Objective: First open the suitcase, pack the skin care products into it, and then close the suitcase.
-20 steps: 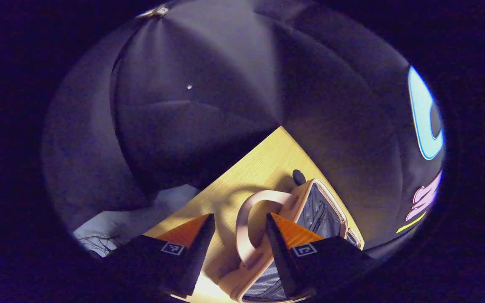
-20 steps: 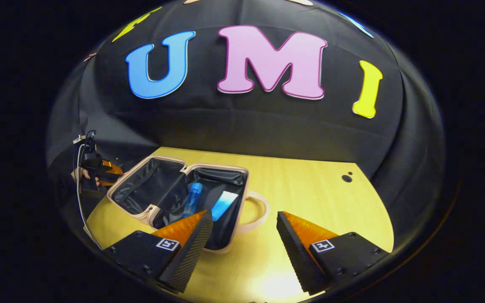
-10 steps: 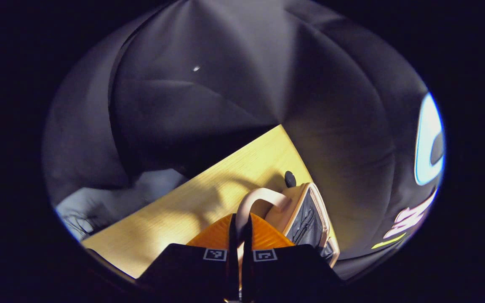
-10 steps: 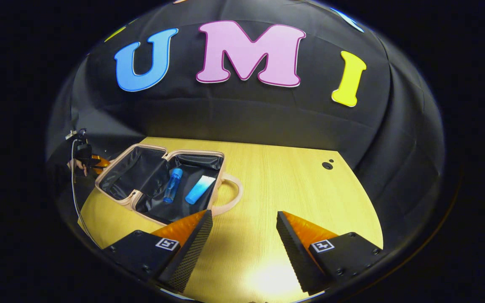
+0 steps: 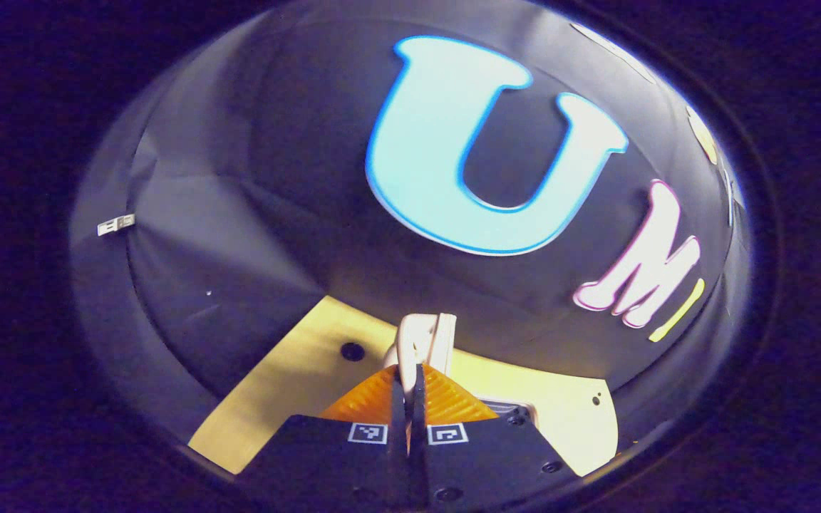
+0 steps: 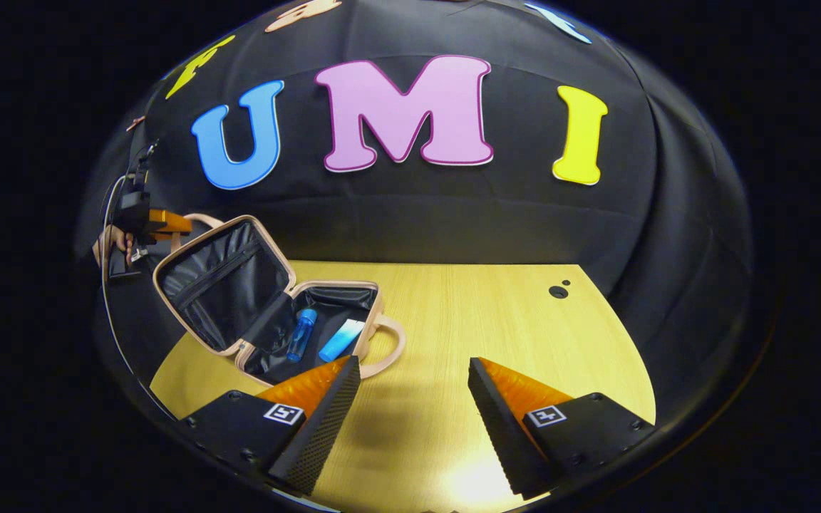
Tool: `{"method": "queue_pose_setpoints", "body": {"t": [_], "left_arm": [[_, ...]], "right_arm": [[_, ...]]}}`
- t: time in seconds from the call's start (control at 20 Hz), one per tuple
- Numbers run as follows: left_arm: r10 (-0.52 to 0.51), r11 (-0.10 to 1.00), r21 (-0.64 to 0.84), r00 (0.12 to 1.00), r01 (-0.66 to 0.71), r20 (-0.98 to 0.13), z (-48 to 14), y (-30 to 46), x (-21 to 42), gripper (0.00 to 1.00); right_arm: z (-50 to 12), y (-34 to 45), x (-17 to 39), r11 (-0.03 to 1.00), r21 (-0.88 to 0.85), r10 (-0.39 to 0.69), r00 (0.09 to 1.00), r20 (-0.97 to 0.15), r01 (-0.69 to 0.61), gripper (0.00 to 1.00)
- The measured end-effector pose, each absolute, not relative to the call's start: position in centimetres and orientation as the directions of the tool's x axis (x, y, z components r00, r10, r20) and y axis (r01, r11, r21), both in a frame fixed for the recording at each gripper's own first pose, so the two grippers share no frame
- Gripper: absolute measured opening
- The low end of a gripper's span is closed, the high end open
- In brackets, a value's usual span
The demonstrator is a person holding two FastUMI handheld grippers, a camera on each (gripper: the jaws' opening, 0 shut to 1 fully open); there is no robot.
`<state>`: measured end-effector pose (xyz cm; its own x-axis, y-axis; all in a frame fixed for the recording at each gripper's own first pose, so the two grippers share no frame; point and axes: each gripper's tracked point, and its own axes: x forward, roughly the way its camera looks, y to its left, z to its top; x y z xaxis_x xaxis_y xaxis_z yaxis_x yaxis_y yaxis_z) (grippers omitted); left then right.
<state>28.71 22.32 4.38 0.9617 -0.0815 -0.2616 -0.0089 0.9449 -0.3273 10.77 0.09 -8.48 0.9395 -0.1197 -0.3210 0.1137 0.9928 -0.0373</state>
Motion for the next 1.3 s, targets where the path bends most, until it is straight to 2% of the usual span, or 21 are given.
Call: {"method": "queue_pose_setpoints", "body": {"t": [0.25, 0.5, 0.75, 0.85, 0.9, 0.95, 1.15, 1.2, 1.3], "left_arm": [[-0.152, 0.949, -0.305, 0.964, 0.08, -0.218, 3.4, 5.2, 26.6, 0.06], [-0.226, 0.934, -0.338, 0.922, 0.114, -0.314, -5.6, -8.5, 27.8, 0.06], [-0.157, 0.953, -0.302, 0.891, 0.023, -0.426, -14.2, -14.5, 29.8, 0.07], [-0.133, 0.956, -0.294, 0.881, -0.007, -0.454, -16.3, -16.1, 30.4, 0.11], [-0.13, 0.958, -0.288, 0.876, -0.011, -0.464, -17.0, -16.5, 30.5, 0.19], [-0.132, 0.959, -0.282, 0.873, -0.007, -0.469, -17.4, -16.8, 30.5, 0.17], [-0.196, 0.948, -0.312, 0.883, 0.06, -0.426, -15.9, -18.4, 28.5, 0.53], [-0.212, 0.945, -0.315, 0.894, 0.086, -0.394, -14.6, -18.4, 27.5, 0.58], [-0.224, 0.952, -0.274, 0.919, 0.136, -0.324, -11.3, -18.2, 25.5, 0.92]], "right_arm": [[-7.9, -3.4, 8.8, 0.997, 0.016, -0.07, 0.95, -0.306, 0.079, 0.97], [-7.9, -7.2, 8.0, 0.999, 0.036, -0.02, 0.956, -0.292, 0.032, 0.97], [-7.2, -10.2, 7.5, 1.0, 0.018, -0.007, 0.967, -0.254, 0.012, 0.98], [-7.2, -11.0, 7.1, 0.999, 0.024, -0.015, 0.968, -0.25, 0.021, 0.98], [-7.2, -11.5, 7.2, 0.999, 0.026, -0.025, 0.969, -0.247, 0.032, 0.98], [-7.2, -11.9, 7.0, 0.999, 0.03, -0.033, 0.969, -0.244, 0.042, 0.98], [-7.0, -12.8, 6.8, 0.995, 0.041, -0.079, 0.97, -0.232, 0.091, 0.98], [-6.6, -12.8, 6.8, 0.994, 0.047, -0.09, 0.97, -0.226, 0.103, 0.98], [-5.7, -12.5, 6.6, 0.991, 0.049, -0.116, 0.973, -0.201, 0.128, 0.98]]}}
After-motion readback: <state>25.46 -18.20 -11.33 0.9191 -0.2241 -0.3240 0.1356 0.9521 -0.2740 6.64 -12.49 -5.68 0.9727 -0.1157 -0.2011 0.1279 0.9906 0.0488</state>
